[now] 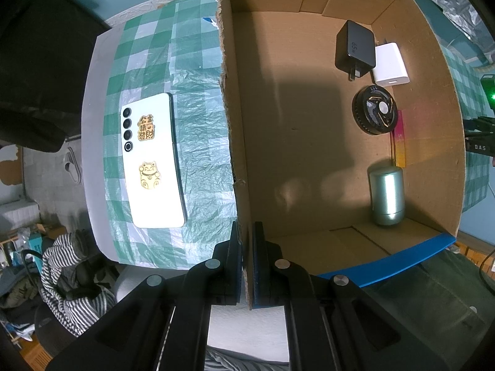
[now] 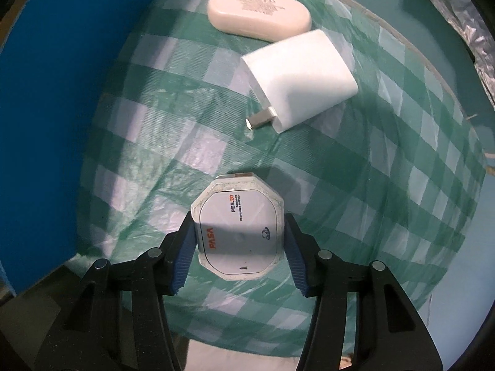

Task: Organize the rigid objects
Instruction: 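Close the right gripper on the white hexagonal puck and lift it, then carry the hexagonal puck with the right gripper over the box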

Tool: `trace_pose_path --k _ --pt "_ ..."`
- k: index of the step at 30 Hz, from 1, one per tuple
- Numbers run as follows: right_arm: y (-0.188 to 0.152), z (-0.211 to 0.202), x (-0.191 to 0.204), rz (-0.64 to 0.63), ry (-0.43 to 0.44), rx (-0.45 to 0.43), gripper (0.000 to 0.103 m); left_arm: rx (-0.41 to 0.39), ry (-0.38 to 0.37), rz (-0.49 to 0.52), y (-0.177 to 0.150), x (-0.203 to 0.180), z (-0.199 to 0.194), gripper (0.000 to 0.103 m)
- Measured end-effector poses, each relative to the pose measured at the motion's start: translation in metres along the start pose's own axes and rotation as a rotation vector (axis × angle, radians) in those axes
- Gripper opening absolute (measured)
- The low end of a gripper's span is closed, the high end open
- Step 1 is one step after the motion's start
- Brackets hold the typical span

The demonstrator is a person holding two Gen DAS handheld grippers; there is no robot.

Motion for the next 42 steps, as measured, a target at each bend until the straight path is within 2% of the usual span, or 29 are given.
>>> trace_pose_path --k 14,22,29,42 --pt "0.017 -0.069 0.015 -0.011 0.029 -0.053 0.054 -0.002 0.0 0.006 0.0 0.0 -0.001 0.004" --pt "0.024 -0.114 0.031 -0.058 0.056 -0.137 0.054 0.0 0.001 0.012 0.0 -0.001 -0.001 0.004" --pt "0.042 -0.15 0.061 -0.124 0.075 -0.201 0.054 -0.001 0.0 0.018 -0.003 -0.001 -0.001 0.004" --pt "0.066 -0.166 0.113 -0.23 0.082 -0.237 0.054 -0.002 -0.002 0.022 -0.003 0.0 0.0 0.004"
Point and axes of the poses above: each gripper's, at about its wrist camera, not at the fingertips, and z roughly the way its jaws point, x to its left, y to its top, the point moved 6 cm from there along z, roughly the way its jaws point, and after that the axes turned 14 degrees about -y, right-handed, at the moved point
